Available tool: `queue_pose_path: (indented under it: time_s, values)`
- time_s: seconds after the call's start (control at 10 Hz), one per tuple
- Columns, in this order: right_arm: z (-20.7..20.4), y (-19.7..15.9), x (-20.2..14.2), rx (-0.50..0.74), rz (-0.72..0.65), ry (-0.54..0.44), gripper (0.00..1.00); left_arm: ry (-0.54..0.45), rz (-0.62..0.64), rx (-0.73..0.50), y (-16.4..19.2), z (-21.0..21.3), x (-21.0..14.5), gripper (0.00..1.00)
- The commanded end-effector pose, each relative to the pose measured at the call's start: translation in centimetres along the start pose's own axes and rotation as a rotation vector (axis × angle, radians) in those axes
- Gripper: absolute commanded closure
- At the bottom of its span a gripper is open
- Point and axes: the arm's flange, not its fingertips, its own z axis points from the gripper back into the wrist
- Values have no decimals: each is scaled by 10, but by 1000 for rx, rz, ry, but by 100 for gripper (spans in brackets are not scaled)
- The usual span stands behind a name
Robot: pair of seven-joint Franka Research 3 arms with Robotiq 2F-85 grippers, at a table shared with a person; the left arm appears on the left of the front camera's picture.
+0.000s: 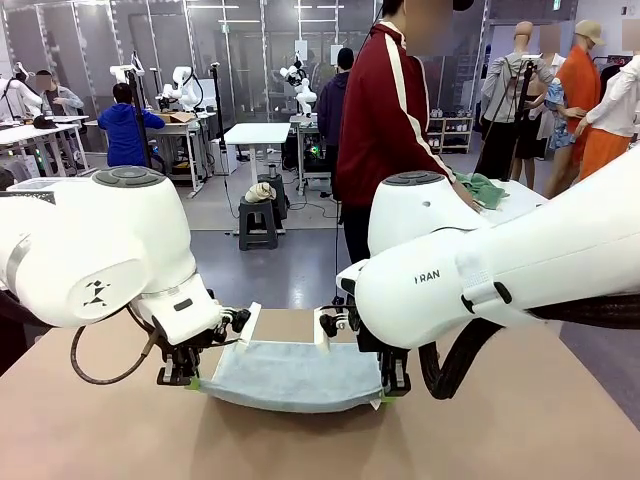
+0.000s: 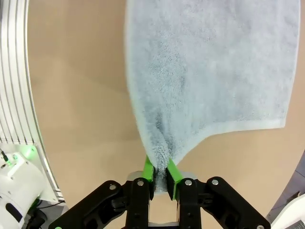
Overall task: Fold the towels and place them in the basket.
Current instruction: When a person lays out a Towel with hook on the table, fold it in half twice.
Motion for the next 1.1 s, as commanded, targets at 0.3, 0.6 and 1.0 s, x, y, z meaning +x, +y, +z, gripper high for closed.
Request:
queue_pose_path:
  time_s: [0.3,0.6,1.0]
  values:
    - [-5,-60,-21,77,80,-44,90,-70,-33,-88,53,-6,-20,93]
    - [-7,-91,-22,89,105,-41,90,-34,-47,-115,97,-13,-17,93]
    - [-7,-136,-23,120,147,-55,90,-1,1,-149,155,-27,-24,93]
